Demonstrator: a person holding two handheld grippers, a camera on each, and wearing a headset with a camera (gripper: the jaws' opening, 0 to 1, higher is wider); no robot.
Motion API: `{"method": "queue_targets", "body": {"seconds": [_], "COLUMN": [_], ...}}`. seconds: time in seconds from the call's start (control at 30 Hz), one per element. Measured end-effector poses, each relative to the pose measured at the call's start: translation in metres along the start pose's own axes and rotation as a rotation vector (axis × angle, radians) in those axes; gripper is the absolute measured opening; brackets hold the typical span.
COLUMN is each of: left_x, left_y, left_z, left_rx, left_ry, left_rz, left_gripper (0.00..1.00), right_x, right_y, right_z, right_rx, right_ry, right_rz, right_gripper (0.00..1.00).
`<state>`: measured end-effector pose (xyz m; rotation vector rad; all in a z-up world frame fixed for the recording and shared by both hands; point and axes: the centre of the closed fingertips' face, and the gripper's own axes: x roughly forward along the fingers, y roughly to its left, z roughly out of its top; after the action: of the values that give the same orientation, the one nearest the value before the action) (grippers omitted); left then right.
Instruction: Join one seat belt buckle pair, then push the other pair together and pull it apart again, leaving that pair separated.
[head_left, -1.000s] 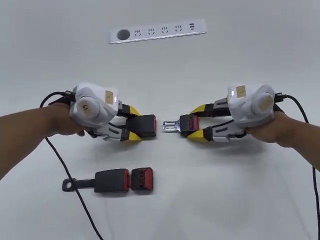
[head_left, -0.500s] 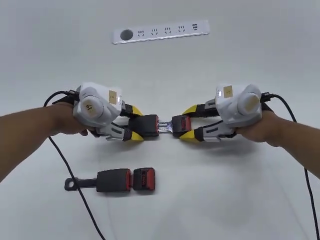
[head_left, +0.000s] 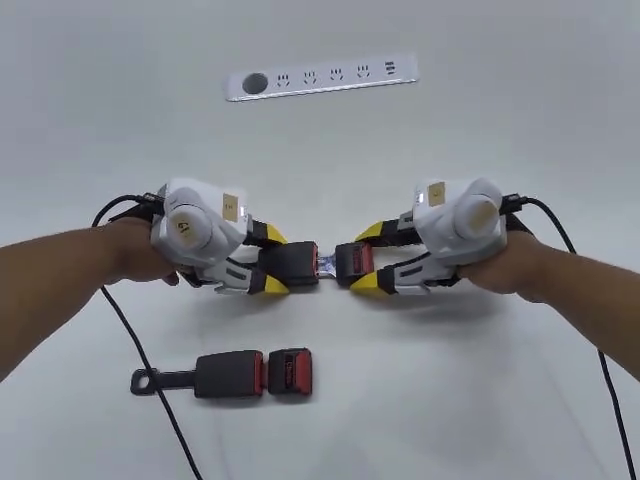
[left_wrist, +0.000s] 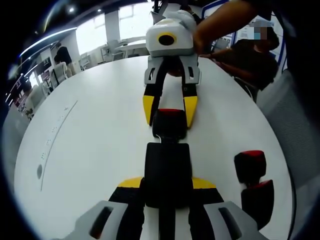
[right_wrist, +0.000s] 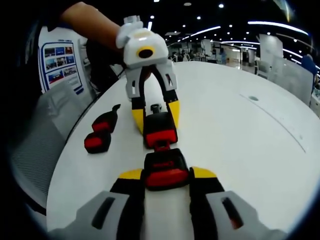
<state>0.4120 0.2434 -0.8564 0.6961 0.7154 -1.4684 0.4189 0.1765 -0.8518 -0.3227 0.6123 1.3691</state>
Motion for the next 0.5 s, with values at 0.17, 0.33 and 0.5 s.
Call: {"method": "queue_targets", "body": {"seconds": [0.17, 0.33, 0.5], "left_x": [0.001, 0.001, 0.0], "left_y": [0.001, 0.0, 0.0], "left_z": [-0.001, -0.001, 0.0], "left_rx": [0.003, -0.002, -0.009], "left_ry": [0.008, 0.009, 0.005], "left_rz": [-0.006, -0.004, -0.003], "left_gripper": [0.34, 0.34, 0.34], "right_x": [0.003, 0.017, 0.017], "right_y": [0.0, 0.003, 0.004], "right_z": [0.0, 0.007, 0.007], "right_rx": [-0.003, -0.014, 0.001], "right_ry": [0.005, 0.007, 0.003], "right_rz": [0.014, 0.01, -0.006], "right_gripper": [0.35, 0.34, 0.34]}}
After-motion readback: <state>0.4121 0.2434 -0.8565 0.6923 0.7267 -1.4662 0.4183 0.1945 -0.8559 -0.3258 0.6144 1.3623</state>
